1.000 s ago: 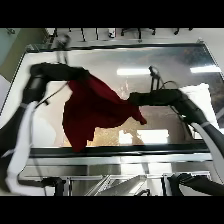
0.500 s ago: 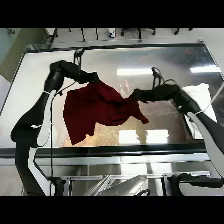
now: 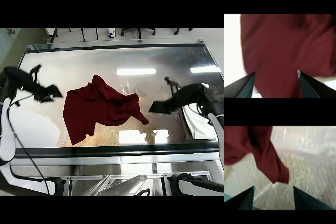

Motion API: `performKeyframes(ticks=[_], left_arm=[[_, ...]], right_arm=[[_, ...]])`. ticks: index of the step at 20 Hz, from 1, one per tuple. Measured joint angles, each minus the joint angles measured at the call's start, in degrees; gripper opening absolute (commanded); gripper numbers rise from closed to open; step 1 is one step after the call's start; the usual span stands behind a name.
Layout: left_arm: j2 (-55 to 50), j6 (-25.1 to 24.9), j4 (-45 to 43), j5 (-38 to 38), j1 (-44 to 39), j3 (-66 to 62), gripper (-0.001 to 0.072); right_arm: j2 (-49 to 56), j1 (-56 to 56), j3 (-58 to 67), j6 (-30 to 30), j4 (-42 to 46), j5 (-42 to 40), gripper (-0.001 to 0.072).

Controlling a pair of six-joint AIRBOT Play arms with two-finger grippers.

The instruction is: Fold the shirts.

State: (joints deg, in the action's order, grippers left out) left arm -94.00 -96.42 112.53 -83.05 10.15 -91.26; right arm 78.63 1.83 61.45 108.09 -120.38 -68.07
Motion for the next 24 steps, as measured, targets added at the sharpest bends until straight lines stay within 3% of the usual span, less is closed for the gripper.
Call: performKeyframes(ticks=[4, 7, 14, 16, 18, 19, 20, 21, 23, 24], left_arm=[[4.7, -0.1, 0.5, 7.3, 4.9, 16.6, 0.0592], [3.8, -3.2, 5.2, 14.0, 5.7, 21.1, 0.0592], [-7.7, -6.1, 11.0, 13.9, 5.4, 12.2, 0.0591], [-10.3, -6.3, 11.6, 12.7, 5.0, 9.8, 0.0591], [-12.2, -6.4, 12.7, 11.9, 4.0, 8.5, 0.0589], [-13.0, -6.5, 13.0, 11.8, 3.3, 8.1, 0.0465], [-13.7, -6.5, 12.9, 12.0, 2.7, 7.9, 0.0101], [-14.3, -6.5, 12.8, 12.1, 2.0, 7.7, 0.0016], [-14.8, -6.7, 12.4, 12.3, 0.8, 7.4, 0.0015], [-15.1, -6.7, 12.5, 12.2, 0.3, 7.1, 0.0015]], right_arm=[[0.5, -2.5, -5.1, 1.3, 0.3, 2.1, 0.0547], [0.7, -3.3, -6.3, 1.5, -0.7, 3.1, 0.0547], [0.7, -3.8, -7.0, 1.6, -1.6, 3.5, 0.0550], [0.8, -3.8, -7.0, 1.6, -1.7, 3.5, 0.0667], [0.8, -3.8, -7.0, 1.6, -1.8, 3.5, 0.0667], [1.0, -3.8, -7.0, 1.7, -1.8, 3.7, 0.0667], [1.4, -3.8, -7.0, 1.9, -1.8, 4.0, 0.0667], [1.8, -3.8, -7.0, 2.2, -1.8, 4.5, 0.0665], [3.3, -3.9, -7.0, 2.6, -1.8, 5.3, 0.0660], [4.2, -4.0, -6.9, 3.0, -1.8, 5.5, 0.0597]])
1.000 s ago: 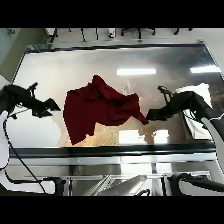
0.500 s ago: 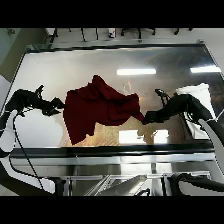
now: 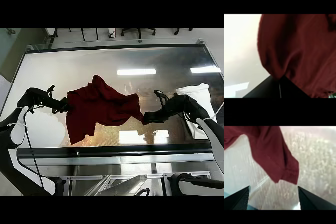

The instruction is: Fold the shirts.

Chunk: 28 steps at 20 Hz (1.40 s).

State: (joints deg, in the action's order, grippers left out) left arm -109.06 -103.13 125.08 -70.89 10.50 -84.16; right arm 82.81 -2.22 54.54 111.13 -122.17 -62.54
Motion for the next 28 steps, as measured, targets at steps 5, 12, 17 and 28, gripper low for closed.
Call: performKeyframes(ticks=[5, 12, 17, 28], left_arm=[[-0.5, 0.7, -1.4, -1.2, -1.0, -3.9, 0.0015], [4.8, 3.2, -0.4, -6.4, -3.5, -14.2, 0.0014], [20.4, 6.7, 5.5, -7.3, -1.0, -32.9, 0.0014], [71.0, 12.1, 2.2, 21.1, 13.9, -22.8, 0.0014]], right_arm=[[4.3, -0.9, 0.6, 2.2, -1.2, 1.4, 0.0180], [5.9, -0.7, 9.2, 6.0, -12.9, 0.0, 0.0019], [-8.8, 5.2, 29.4, 6.3, -25.6, -8.3, 0.0019], [-34.5, 24.0, 61.8, 4.0, -30.1, 4.3, 0.0019]])
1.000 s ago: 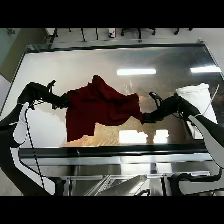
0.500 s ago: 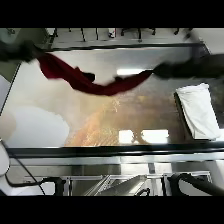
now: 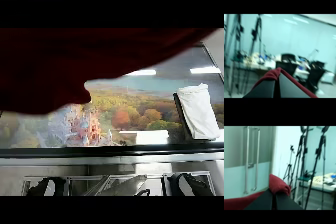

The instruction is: Fold the shirts.

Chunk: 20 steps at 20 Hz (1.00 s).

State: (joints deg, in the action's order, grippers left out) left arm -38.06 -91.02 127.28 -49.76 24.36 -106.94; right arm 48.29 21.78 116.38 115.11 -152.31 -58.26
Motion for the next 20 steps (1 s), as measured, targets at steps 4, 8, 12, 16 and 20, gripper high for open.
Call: performKeyframes(ticks=[4, 8, 12, 16, 20], left_arm=[[-0.4, 0.2, -1.5, -1.6, 3.0, 0.3, 0.0014], [-10.1, -0.9, 0.3, -7.6, -1.5, 1.2, 0.0015], [-24.9, -3.1, -5.2, -10.6, -13.0, 9.1, 0.0015], [-43.1, -4.0, -9.7, -8.0, -18.8, 17.2, 0.0015], [-60.5, -4.4, -8.3, -5.4, -20.5, 14.8, 0.0015]], right_arm=[[-0.4, 1.3, -0.6, -0.7, 0.6, -0.2, 0.0019], [3.1, -1.5, -11.0, -1.7, 0.8, -3.6, 0.0019], [8.5, -10.0, -33.0, -1.0, 2.0, 1.0, 0.0019], [19.5, -15.8, -53.4, -0.2, 2.9, 16.4, 0.0019], [33.0, -17.6, -58.4, 1.7, 1.0, 25.6, 0.0027]])
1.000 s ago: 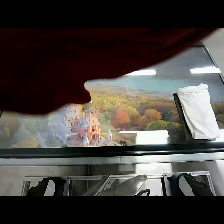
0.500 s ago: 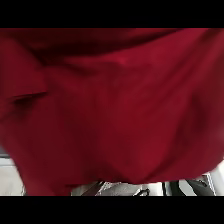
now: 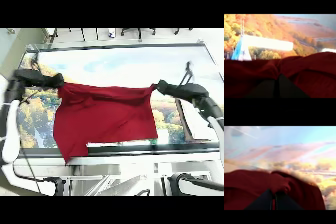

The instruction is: Fold the shirts.

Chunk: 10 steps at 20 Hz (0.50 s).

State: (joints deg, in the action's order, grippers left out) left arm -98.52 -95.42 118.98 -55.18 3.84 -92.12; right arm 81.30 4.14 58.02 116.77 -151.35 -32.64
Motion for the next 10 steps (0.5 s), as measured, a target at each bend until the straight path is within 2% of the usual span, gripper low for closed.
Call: performKeyframes(ticks=[1, 2, 3, 4, 6, 8, 10], left_arm=[[-3.3, -0.2, 0.6, 0.5, -0.2, -2.3, 0.0017], [-6.0, -0.3, 1.1, 0.4, -0.3, -4.7, 0.0181], [-8.4, -0.5, 1.4, -0.3, -0.3, -7.4, 0.0565], [-10.4, -0.5, 1.7, -1.7, -0.2, -10.5, 0.0707], [-13.0, -0.6, 2.1, -6.0, 0.9, -16.5, 0.0708], [-14.1, -0.6, 2.1, -12.3, 3.2, -21.2, 0.0708], [-13.7, -0.6, 2.1, -19.8, 6.8, -22.6, 0.0708]], right_arm=[[2.3, -0.2, 0.5, 0.5, -0.3, 1.0, 0.0071], [4.1, -0.2, 1.4, 0.9, -0.4, 1.7, 0.0279], [5.2, -0.1, 2.8, 1.2, -0.5, 1.9, 0.0395], [5.9, 0.4, 4.3, 1.4, -0.3, 1.2, 0.0394], [6.4, 2.7, 7.7, 1.6, 0.9, -3.2, 0.0394], [5.8, 7.0, 10.4, 1.8, 1.9, -11.1, 0.0391], [4.9, 12.5, 11.9, 1.8, 3.4, -20.2, 0.0321]])
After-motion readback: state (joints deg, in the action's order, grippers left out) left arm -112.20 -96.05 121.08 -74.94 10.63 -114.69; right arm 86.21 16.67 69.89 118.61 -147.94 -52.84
